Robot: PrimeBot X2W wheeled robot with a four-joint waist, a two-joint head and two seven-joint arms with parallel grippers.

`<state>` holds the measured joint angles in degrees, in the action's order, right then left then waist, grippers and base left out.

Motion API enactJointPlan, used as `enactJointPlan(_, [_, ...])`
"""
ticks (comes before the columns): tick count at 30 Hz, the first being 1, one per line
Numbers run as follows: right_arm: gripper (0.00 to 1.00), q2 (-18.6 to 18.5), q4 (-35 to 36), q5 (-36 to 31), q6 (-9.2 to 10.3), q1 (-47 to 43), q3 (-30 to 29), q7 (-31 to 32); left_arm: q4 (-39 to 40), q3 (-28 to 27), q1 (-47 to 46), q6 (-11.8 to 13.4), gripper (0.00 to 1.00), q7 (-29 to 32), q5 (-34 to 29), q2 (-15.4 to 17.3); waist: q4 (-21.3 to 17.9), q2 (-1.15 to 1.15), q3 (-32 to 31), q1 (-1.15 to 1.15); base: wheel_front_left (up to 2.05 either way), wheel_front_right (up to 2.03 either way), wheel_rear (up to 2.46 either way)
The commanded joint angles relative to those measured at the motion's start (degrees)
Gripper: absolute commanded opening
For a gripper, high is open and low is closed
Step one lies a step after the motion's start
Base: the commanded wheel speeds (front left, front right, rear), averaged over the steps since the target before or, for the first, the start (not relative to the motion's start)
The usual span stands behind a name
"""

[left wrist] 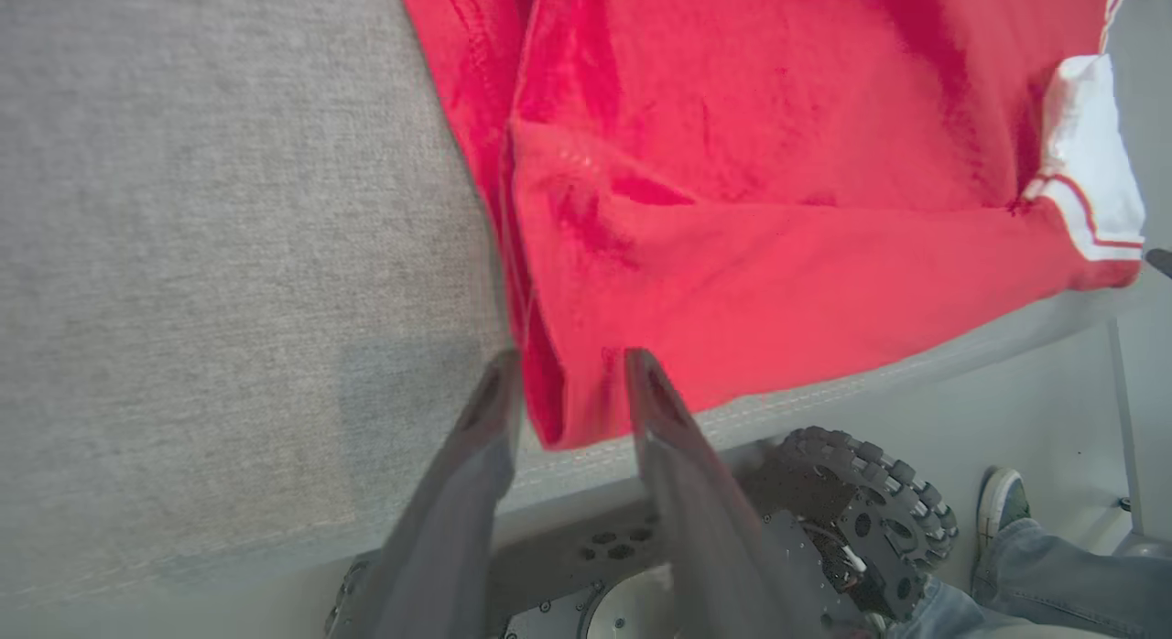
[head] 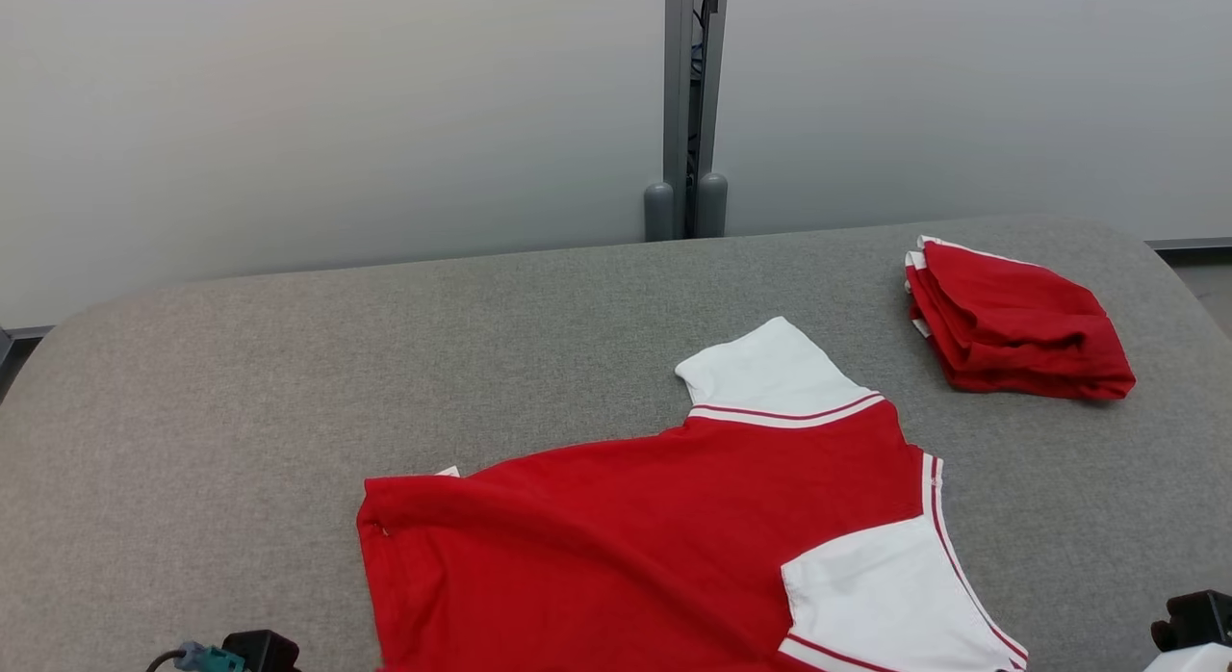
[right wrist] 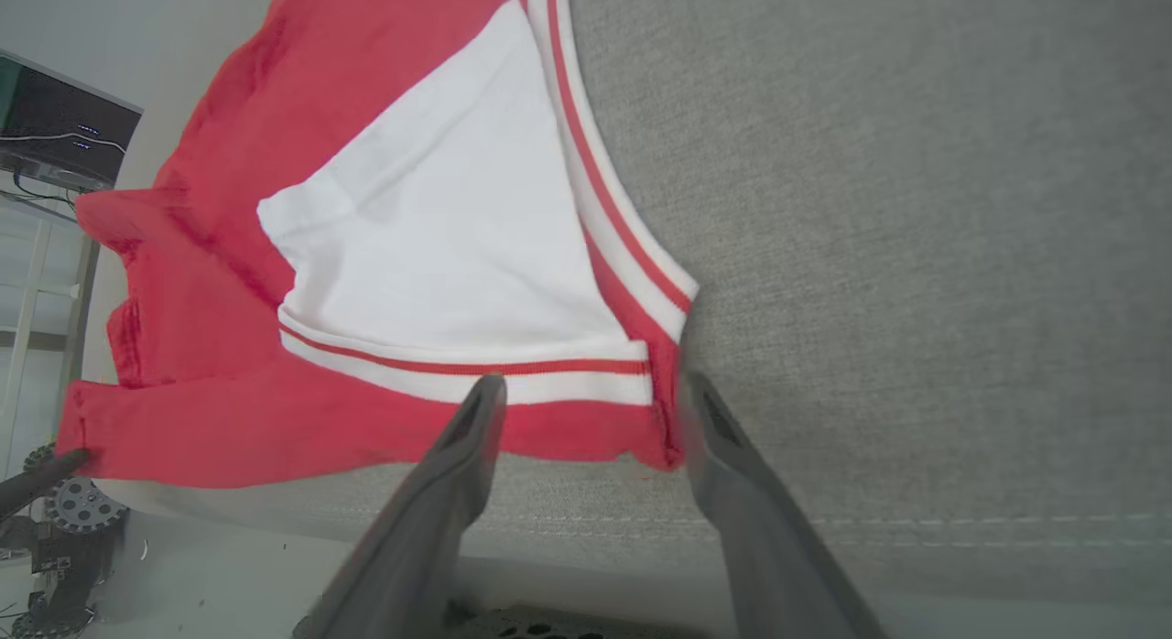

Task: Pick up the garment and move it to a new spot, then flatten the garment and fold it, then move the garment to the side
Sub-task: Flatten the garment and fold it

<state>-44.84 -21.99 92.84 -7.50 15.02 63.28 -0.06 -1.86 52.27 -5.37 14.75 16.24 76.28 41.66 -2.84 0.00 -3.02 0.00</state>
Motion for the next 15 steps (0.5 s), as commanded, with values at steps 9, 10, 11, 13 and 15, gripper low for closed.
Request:
enactJointPlan(9, [1.00,-3.9,2.3,-3.2,0.00,4.6,-2.6,-5.2,5.4,-3.8,-2.2,5.4,1.00,-5.1,-4.3,4.1,0.2,0.00,-0.2,0.00,0.00,0.00,0.00])
enactJointPlan(10, [1.00,-4.0,2.2,-3.6,-0.01,5.5,-3.2,-5.9,5.7,-4.3,-2.6,6.1,1.00,-6.3,-5.1,4.0,0.2,0.00,-0.1,0.00,0.00,0.00,0.00])
enactJointPlan(11, [1.00,-3.8,2.2,-4.1,0.00,6.3,-3.7,-6.5,5.8,-4.6,-3.2,6.8,1.00,-7.4,-6.1,3.8,0.1,0.00,0.0,0.00,0.00,0.00,0.00])
enactJointPlan(13, [1.00,-3.1,1.7,-5.4,0.00,8.4,-4.7,-7.5,5.5,-5.1,-4.6,8.0,1.00,-9.9,-8.3,2.8,0.1,0.00,0.3,0.00,0.00,0.00,0.00])
enactJointPlan(15, [1.00,-2.8,1.1,-6.0,0.00,9.6,-5.1,-7.9,5.2,-5.2,-5.2,8.4,1.00,-10.9,-9.2,2.3,0.1,0.00,0.6,0.00,0.00,0.00,0.00])
